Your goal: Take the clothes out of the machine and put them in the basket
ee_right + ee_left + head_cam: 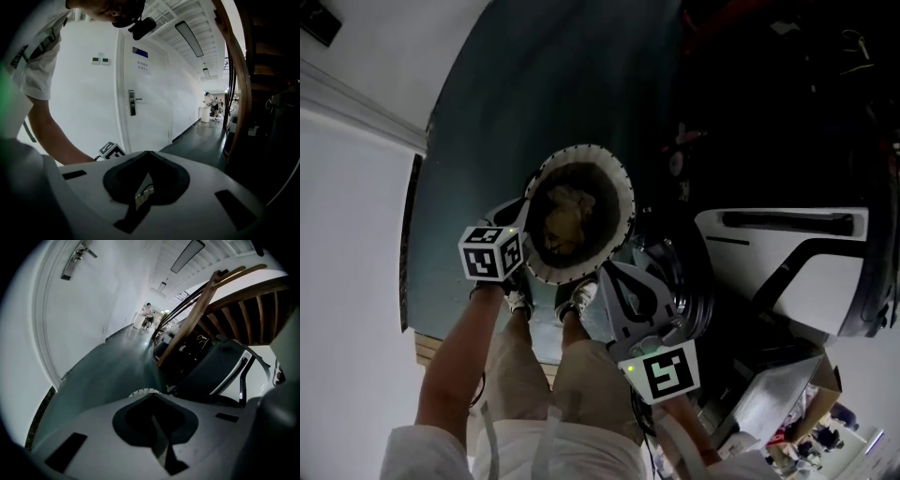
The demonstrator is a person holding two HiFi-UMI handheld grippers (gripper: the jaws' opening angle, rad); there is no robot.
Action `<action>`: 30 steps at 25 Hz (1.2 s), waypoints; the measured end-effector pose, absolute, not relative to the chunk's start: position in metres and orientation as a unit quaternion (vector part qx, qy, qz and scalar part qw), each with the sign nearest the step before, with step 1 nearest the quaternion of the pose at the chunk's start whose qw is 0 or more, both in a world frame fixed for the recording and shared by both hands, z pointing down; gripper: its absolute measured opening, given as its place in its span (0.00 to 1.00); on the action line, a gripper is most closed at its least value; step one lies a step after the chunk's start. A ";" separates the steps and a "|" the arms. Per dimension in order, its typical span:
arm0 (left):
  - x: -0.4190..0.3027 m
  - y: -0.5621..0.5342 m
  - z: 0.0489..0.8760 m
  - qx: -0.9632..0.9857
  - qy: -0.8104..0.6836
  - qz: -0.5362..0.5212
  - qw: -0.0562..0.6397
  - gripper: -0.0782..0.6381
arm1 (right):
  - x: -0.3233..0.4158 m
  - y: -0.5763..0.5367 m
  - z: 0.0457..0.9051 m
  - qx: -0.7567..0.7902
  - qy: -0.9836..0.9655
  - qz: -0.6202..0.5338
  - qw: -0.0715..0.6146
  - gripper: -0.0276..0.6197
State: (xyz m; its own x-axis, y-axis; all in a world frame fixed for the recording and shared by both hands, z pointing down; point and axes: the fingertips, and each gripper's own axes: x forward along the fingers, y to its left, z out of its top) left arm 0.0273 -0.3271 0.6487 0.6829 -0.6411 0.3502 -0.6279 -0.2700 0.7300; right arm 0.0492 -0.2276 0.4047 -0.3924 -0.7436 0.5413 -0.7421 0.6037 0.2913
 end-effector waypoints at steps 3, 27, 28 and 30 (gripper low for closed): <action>0.011 -0.333 0.597 0.802 -0.409 -0.042 0.434 0.13 | 0.042 -0.229 0.372 0.445 -0.835 -0.023 0.323 0.06; -0.184 -0.254 0.261 0.804 -0.492 -0.231 0.241 0.13 | 0.080 -0.198 0.169 0.522 -0.801 -0.116 0.268 0.06; -0.194 -0.250 0.249 0.802 -0.498 -0.239 0.226 0.13 | 0.082 -0.196 0.162 0.526 -0.800 -0.120 0.263 0.06; -0.209 -0.244 0.224 0.801 -0.507 -0.253 0.193 0.13 | 0.085 -0.197 0.146 0.533 -0.797 -0.131 0.252 0.06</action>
